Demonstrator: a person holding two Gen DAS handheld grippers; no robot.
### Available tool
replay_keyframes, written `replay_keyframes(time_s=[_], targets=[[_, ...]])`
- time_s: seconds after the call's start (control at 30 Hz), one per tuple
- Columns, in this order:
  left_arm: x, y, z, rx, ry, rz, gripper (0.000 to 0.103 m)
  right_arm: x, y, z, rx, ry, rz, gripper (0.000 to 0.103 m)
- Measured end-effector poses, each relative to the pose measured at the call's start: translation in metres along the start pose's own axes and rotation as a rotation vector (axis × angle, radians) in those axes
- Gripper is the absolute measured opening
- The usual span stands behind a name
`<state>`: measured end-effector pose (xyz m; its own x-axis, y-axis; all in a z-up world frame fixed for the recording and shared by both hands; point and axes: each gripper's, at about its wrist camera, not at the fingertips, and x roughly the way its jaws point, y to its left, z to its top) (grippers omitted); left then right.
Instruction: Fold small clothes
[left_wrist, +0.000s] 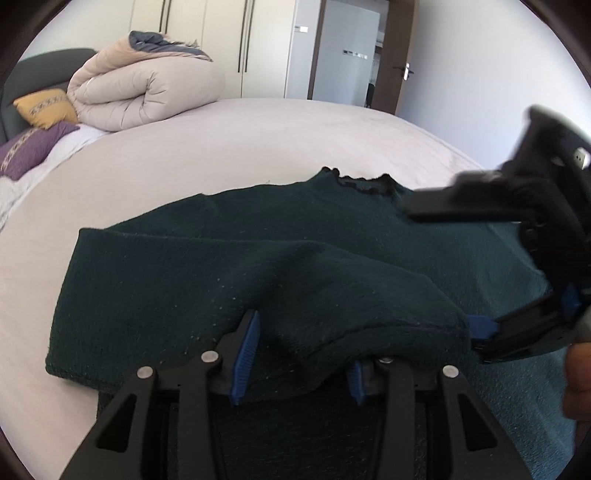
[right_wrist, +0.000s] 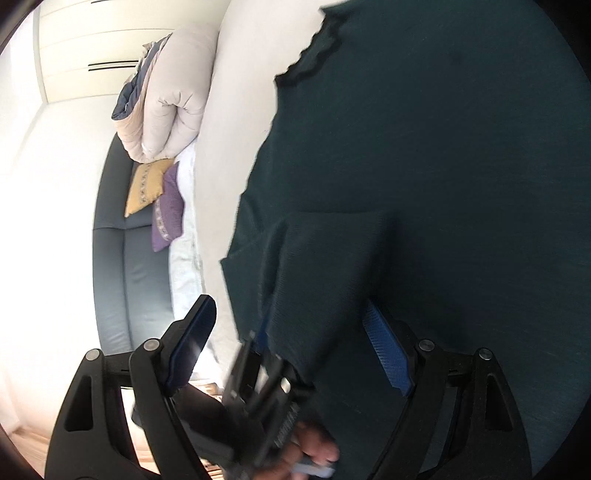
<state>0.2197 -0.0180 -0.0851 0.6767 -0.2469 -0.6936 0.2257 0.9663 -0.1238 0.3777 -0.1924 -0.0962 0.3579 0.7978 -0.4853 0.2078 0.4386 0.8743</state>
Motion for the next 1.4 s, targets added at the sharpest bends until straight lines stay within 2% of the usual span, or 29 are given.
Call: replay_keyframes(time_s=[0.03, 0.07, 0.1, 0.17, 0.2, 0.23, 0.3, 0.33, 0.43, 0.53, 0.6, 0.67, 0.73, 0.77, 0.8, 0.87, 1.0, 1.13, 1.27, 1.3, 1.37, 1.4], targets=[[-0.001, 0.002, 0.000, -0.010, -0.001, -0.003, 0.046, 0.009, 0.002, 0.004, -0.024, 0.006, -0.028, 0.055], [-0.002, 0.004, 0.000, -0.023, -0.006, -0.007, 0.046, 0.016, 0.004, 0.005, -0.050, 0.010, -0.055, 0.047], [-0.005, 0.007, -0.001, -0.038, -0.016, -0.014, 0.046, 0.023, 0.004, 0.004, -0.070, 0.009, -0.072, 0.031], [-0.011, 0.013, -0.002, -0.068, -0.036, -0.037, 0.051, 0.031, 0.010, 0.005, -0.168, -0.019, -0.145, 0.025], [-0.016, 0.018, -0.003, -0.088, -0.051, -0.057, 0.057, 0.031, 0.013, 0.004, -0.207, -0.035, -0.176, 0.020], [-0.019, 0.020, -0.004, -0.101, -0.062, -0.068, 0.062, 0.029, 0.017, 0.004, -0.244, -0.053, -0.207, 0.018], [-0.030, 0.027, -0.006, -0.137, -0.108, -0.098, 0.063, 0.021, 0.025, 0.009, -0.332, -0.109, -0.299, 0.017], [-0.038, 0.032, -0.007, -0.159, -0.143, -0.108, 0.064, 0.015, 0.029, 0.014, -0.366, -0.136, -0.349, 0.013], [-0.055, 0.047, -0.011, -0.240, -0.216, -0.093, 0.071, -0.007, 0.024, 0.038, -0.375, -0.206, -0.440, 0.005], [-0.062, 0.065, -0.020, -0.338, -0.219, -0.080, 0.071, -0.035, 0.015, 0.063, -0.377, -0.279, -0.516, 0.004], [-0.065, 0.078, -0.028, -0.406, -0.222, -0.066, 0.071, -0.047, 0.006, 0.080, -0.345, -0.290, -0.521, 0.003], [-0.061, 0.089, -0.034, -0.468, -0.210, -0.063, 0.073, -0.044, -0.004, 0.088, -0.298, -0.243, -0.439, 0.003], [-0.053, 0.098, -0.038, -0.518, -0.179, -0.061, 0.073, -0.023, -0.005, 0.085, -0.263, -0.131, -0.311, 0.003], [-0.051, 0.101, -0.038, -0.533, -0.172, -0.062, 0.073, -0.010, -0.006, 0.086, -0.247, -0.095, -0.308, 0.004], [-0.050, 0.102, -0.040, -0.536, -0.174, -0.067, 0.073, 0.006, -0.008, 0.075, -0.241, -0.074, -0.317, 0.004], [-0.051, 0.101, -0.041, -0.526, -0.177, -0.069, 0.074, 0.028, -0.007, 0.076, -0.232, -0.044, -0.324, 0.004], [-0.047, 0.098, -0.041, -0.506, -0.166, -0.062, 0.077, 0.061, -0.012, 0.073, -0.169, -0.041, -0.353, 0.005], [-0.047, 0.102, -0.046, -0.511, -0.159, -0.063, 0.078, 0.065, -0.020, 0.076, -0.132, -0.038, -0.340, 0.005], [-0.046, 0.103, -0.047, -0.516, -0.161, -0.066, 0.078, 0.065, -0.024, 0.079, -0.097, -0.033, -0.279, 0.008], [-0.046, 0.103, -0.048, -0.518, -0.161, -0.067, 0.078, 0.062, -0.021, 0.075, -0.122, -0.037, -0.275, 0.010], [-0.045, 0.103, -0.048, -0.520, -0.162, -0.067, 0.078, 0.057, -0.012, 0.070, -0.210, -0.076, -0.263, 0.025], [-0.045, 0.103, -0.048, -0.520, -0.162, -0.068, 0.078, 0.052, -0.006, 0.066, -0.251, -0.122, -0.242, 0.044]])
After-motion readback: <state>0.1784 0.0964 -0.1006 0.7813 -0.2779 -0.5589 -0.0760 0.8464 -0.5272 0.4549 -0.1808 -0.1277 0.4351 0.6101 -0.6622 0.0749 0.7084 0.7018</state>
